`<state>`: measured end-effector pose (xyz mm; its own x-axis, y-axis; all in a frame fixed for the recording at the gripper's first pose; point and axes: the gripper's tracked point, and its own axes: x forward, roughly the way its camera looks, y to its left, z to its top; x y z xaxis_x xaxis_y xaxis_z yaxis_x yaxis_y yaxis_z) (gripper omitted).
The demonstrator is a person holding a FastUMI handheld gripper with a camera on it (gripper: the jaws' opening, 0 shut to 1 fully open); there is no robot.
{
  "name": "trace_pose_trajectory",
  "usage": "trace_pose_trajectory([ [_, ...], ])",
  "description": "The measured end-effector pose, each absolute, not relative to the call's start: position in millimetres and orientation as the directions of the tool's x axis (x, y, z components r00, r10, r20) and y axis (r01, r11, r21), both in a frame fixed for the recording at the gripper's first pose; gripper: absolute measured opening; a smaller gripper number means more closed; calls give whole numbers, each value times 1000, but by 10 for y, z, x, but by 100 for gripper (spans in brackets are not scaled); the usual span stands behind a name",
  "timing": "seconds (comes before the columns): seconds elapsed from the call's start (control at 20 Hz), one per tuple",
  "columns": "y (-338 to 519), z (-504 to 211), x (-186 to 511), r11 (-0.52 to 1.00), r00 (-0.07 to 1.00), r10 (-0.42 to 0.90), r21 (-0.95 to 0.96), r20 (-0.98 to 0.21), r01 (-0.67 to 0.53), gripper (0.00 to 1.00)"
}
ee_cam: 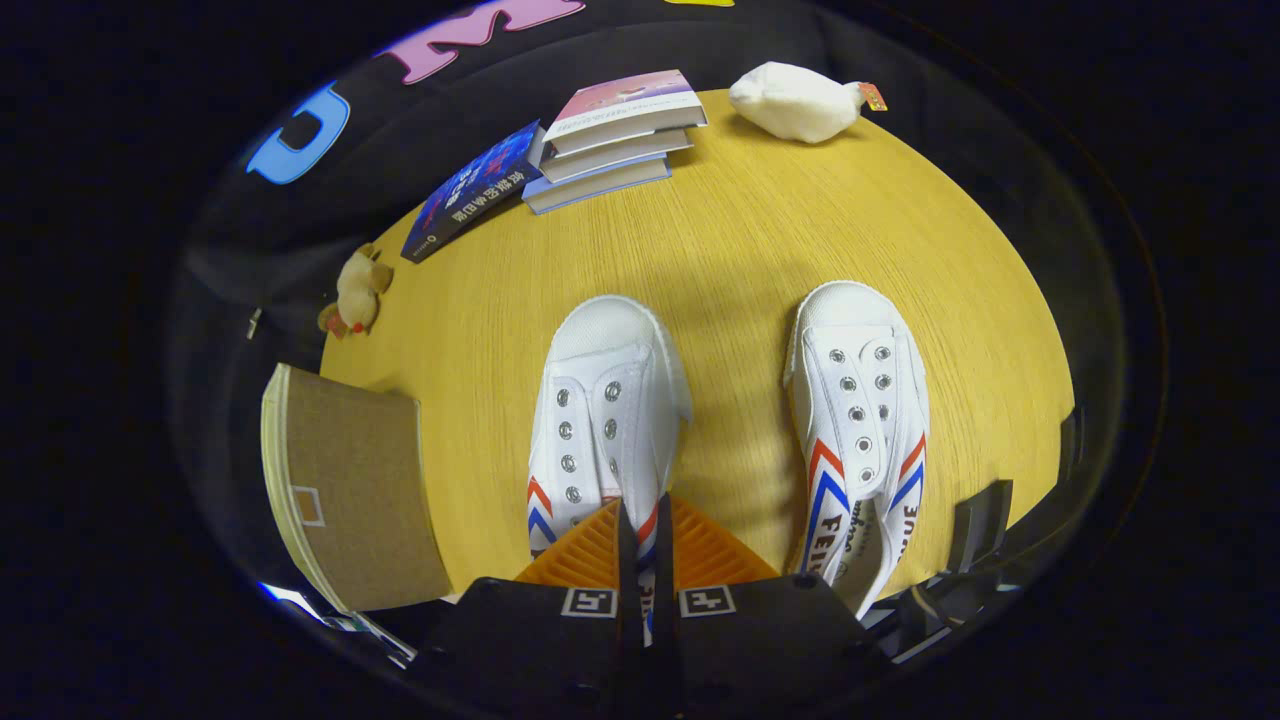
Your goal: Open the storage box then place both shoes into the box .Put the left shoe in first, then the right shoe, with the right side of both shoes facing outward in a uniform manner.
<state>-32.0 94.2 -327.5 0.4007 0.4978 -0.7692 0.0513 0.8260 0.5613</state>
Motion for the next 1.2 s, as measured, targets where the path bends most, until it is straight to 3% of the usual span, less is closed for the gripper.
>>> trace_pose_trajectory([
  [0.2, 1130, -2681, -309, 780, 441, 541, 623, -716, 53, 8],
  [0.4, 1483, -2005, -307, 752, 475, 590, 659, -653, -27, 8],
  [0.7, 2195, -1245, -473, 696, 444, 678, 706, -585, -133, 8],
  [1.2, 3334, -1203, -800, 705, 313, 703, 684, -639, -187, 8],
])
